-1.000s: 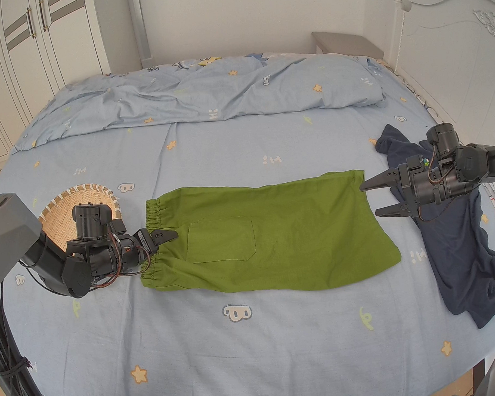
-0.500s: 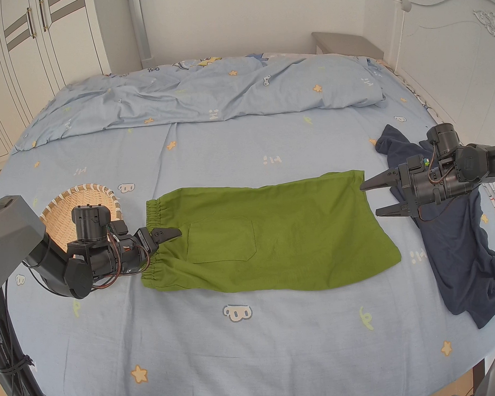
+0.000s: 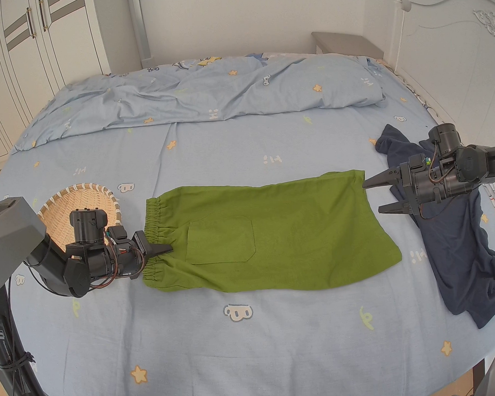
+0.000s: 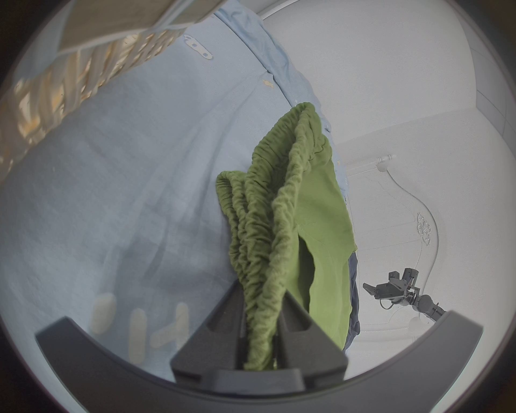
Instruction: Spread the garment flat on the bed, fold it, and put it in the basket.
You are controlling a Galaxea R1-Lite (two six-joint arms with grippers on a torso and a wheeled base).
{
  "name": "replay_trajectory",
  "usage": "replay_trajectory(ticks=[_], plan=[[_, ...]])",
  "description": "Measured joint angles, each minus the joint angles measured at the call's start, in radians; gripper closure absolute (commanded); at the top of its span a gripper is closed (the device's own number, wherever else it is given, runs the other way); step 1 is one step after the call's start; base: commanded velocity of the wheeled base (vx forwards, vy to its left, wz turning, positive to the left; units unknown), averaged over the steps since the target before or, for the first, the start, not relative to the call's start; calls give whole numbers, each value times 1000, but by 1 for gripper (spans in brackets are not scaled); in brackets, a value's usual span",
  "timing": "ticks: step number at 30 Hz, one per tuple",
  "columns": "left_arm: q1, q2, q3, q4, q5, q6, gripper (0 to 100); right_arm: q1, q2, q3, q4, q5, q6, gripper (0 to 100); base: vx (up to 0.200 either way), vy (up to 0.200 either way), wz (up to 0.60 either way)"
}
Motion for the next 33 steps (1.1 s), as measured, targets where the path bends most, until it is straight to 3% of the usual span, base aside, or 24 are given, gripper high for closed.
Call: replay_trajectory(ticks=[33], plan=[[27,-44,-4,-7,5,1,100,-65,240,-154,103,-8,-77,0,0,0,0]])
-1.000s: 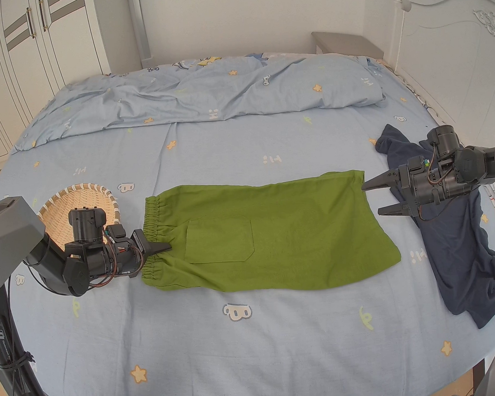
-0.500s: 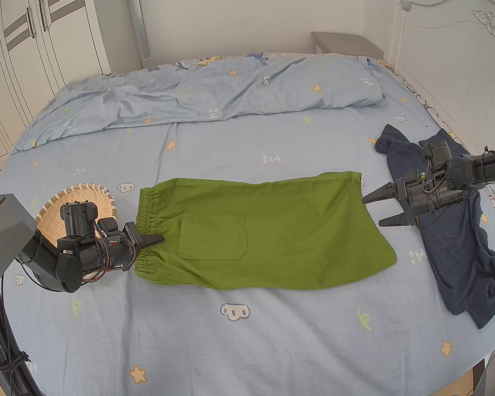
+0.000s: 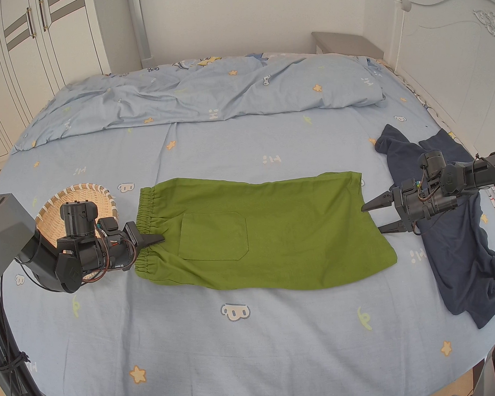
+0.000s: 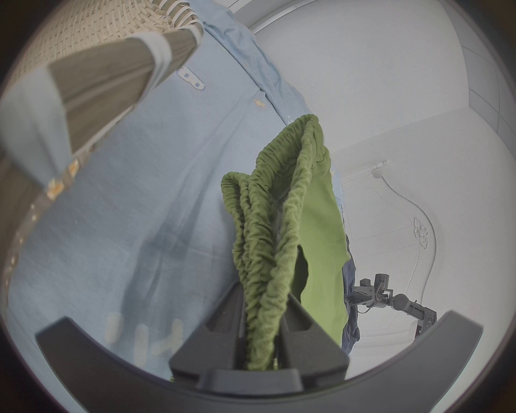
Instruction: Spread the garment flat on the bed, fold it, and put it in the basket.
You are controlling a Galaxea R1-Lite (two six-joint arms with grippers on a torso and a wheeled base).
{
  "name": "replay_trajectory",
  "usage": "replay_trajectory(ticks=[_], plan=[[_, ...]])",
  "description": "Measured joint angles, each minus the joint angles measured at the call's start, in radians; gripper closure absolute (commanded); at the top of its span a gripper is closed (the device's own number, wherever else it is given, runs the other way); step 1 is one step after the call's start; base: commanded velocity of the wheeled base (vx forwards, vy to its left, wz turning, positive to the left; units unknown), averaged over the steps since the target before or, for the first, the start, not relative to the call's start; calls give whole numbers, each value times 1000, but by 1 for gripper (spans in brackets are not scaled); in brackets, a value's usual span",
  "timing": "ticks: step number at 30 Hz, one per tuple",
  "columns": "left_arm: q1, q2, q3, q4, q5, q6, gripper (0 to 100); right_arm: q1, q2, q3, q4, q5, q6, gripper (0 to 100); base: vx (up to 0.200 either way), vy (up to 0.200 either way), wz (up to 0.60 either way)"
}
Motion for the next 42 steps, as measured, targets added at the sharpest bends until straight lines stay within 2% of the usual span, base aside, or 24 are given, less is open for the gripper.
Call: replay_trajectory(ticks=[12,23,24,35,42], plan=[[-1,-3,3,0,0,1,100,20,37,-5,2,-1,-5,0,0,0,0],[-1,-3,4,0,0,0,100,63,55,5,51,1,-87,0,0,0,0],[-2,-4,4,0,0,1,100,64,57,5,53,2,-88,100,0,0,0],[-1,-4,5,0,0,1,100,49,73,-46,145,25,-89,100,0,0,0],[-1,-3,3,0,0,0,100,43,87,-57,167,84,-87,100,0,0,0]])
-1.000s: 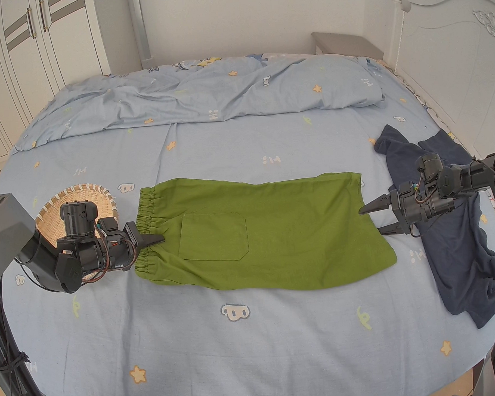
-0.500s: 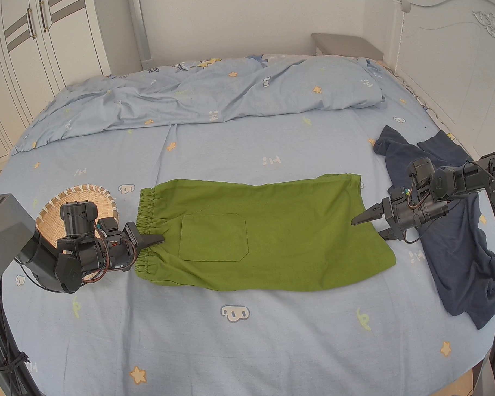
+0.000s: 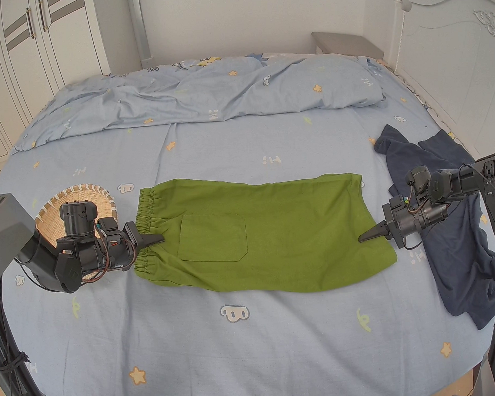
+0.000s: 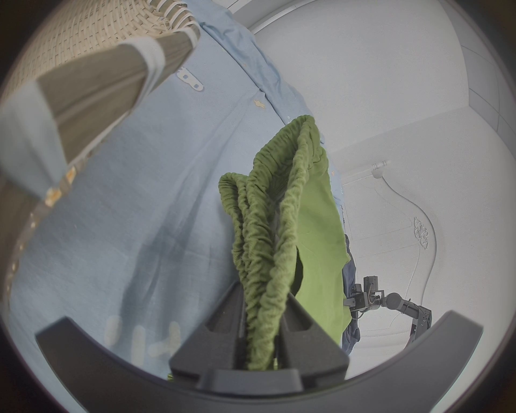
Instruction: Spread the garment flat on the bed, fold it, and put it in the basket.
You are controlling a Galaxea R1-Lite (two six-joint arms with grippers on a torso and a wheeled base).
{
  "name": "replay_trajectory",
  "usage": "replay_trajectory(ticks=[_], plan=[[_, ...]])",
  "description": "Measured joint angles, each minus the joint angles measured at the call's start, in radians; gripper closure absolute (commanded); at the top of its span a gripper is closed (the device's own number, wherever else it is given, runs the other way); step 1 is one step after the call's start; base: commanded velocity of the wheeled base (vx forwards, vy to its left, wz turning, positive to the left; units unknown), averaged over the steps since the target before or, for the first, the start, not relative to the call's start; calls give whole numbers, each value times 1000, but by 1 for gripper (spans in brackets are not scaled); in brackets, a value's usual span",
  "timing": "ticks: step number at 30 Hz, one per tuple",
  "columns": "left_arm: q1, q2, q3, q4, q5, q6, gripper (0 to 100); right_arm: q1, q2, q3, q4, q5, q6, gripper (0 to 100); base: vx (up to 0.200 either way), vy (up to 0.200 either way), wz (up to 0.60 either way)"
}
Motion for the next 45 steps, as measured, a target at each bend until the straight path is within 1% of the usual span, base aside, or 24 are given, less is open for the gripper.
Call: replay_trajectory(ticks=[9,14,21,26,29,32,38,42,45], plan=[[0,0,0,6,0,0,100,-15,0,-4,0,8,-1,100,0,0,0],[-1,-7,-4,35,-1,0,100,-29,-43,11,60,10,-17,100,0,0,0],[-3,-73,-12,240,-4,6,100,-61,-150,39,241,11,-104,100,0,0,0],[-4,-144,13,321,-4,43,100,-88,-212,115,254,10,-120,100,0,0,0],[-3,-188,61,344,-4,71,100,-97,-239,191,232,10,-124,100,0,0,0],[-5,-229,127,351,1,86,100,-99,-260,290,180,10,-126,100,0,0,0],[-22,-293,279,334,13,108,100,-86,-299,541,-15,6,-126,100,0,0,0],[-36,-327,416,281,17,123,100,-67,-324,696,-140,5,-127,100,0,0,0],[-45,-343,518,195,20,130,100,-52,-342,781,-204,6,-127,100,0,0,0]])
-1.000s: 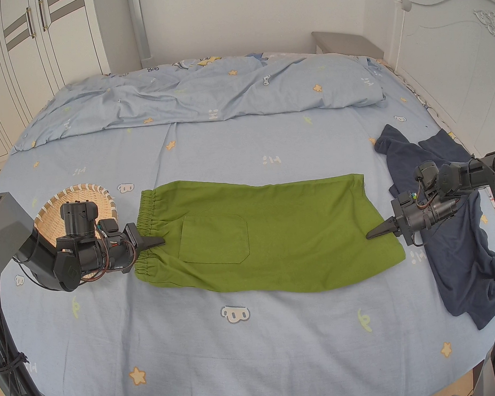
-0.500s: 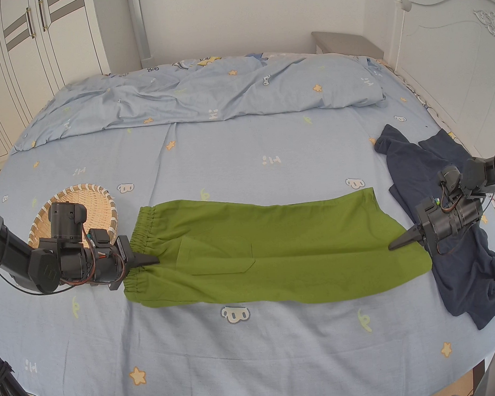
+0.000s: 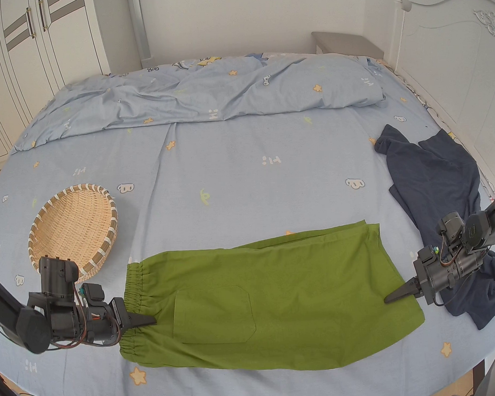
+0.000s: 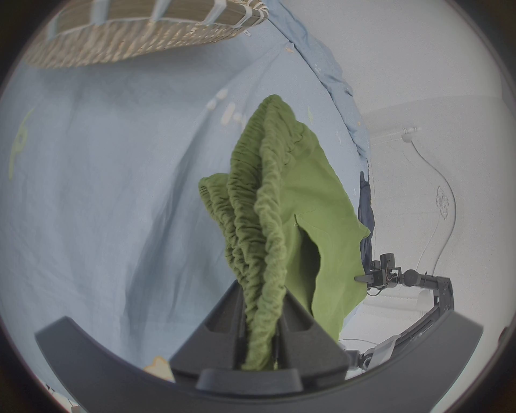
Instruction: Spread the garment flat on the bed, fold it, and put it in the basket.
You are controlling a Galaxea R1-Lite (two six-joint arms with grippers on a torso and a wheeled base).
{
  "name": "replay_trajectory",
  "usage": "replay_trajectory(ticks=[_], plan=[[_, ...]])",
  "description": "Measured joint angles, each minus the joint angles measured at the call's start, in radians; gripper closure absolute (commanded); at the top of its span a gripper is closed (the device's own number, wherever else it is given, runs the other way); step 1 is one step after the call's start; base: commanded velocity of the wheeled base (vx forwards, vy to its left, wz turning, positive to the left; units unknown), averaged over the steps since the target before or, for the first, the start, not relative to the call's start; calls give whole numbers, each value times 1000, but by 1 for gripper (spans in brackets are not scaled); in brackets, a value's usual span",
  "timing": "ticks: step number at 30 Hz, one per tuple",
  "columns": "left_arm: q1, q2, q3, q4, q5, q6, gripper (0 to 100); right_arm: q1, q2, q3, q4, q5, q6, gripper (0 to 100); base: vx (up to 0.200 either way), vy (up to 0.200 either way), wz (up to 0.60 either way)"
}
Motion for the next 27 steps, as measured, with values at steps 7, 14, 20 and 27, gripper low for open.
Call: replay_trajectory(ticks=[7,14,20,27], plan=[[-14,11,176,-290,22,7,100,16,-24,83,-53,4,-1,100,0,0,0],[-19,86,249,-476,30,2,100,9,-36,107,-95,30,-3,0,0,0,0],[-20,124,259,-494,31,0,100,-43,-92,110,-117,61,-7,0,0,0,0],[-16,147,253,-500,31,0,100,-71,-254,100,-120,73,-3,0,0,0,0]])
